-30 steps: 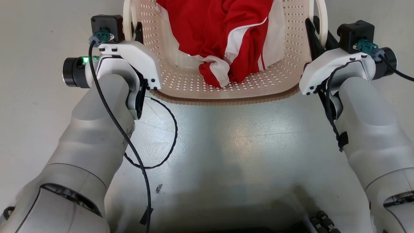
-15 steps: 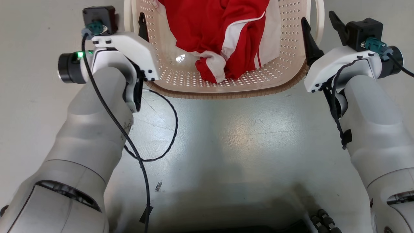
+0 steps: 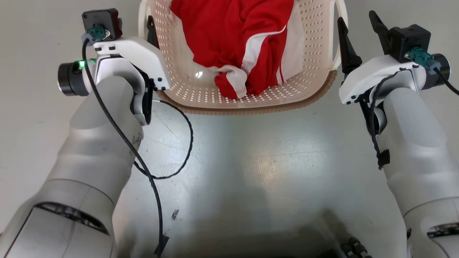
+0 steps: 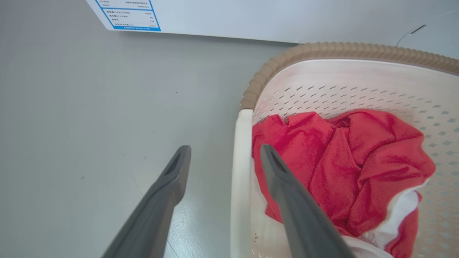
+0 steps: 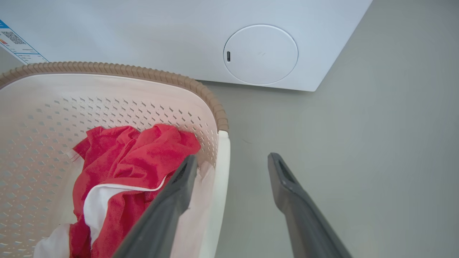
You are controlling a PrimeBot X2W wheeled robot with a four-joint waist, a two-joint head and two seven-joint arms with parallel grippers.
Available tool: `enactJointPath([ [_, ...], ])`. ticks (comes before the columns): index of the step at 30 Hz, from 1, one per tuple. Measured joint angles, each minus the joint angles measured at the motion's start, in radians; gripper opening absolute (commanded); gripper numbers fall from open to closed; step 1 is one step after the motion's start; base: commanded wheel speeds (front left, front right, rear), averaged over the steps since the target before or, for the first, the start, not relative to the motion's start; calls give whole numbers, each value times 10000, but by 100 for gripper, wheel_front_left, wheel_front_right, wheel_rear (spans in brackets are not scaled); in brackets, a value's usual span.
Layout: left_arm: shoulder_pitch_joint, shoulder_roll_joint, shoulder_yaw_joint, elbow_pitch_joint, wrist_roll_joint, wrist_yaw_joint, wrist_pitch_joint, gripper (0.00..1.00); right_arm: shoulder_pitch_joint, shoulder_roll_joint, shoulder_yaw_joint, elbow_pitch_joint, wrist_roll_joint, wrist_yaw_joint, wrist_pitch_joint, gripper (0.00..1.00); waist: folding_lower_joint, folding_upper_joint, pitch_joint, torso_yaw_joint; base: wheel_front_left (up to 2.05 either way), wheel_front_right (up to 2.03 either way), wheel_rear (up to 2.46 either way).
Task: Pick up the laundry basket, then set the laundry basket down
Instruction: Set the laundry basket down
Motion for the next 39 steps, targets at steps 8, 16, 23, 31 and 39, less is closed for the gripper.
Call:
enactJointPath([
  [8,938,65,777,-1409,470,-150,0,100,907,46,-4,-1446,176,0,-13,100,0,0,-855,27,0,0,0],
  [16,2857,-10,2042,-3137,1668,-585,0,100,2211,38,-259,-2629,169,0,-27,100,0,0,-2396,102,0,0,0],
  [23,3997,-67,3114,-4065,2479,-963,0,100,2916,29,25,-3103,167,0,-27,100,0,0,-3784,71,0,0,0],
  [31,5295,-127,3962,-4635,3072,-1498,0,100,3950,-150,332,-3741,314,0,-29,100,0,0,-5334,-10,0,0,0],
  [39,6422,-56,4543,-4784,3432,-1722,0,100,4988,-247,219,-3781,372,0,-29,100,-1,0,-6551,-81,0,0,0],
])
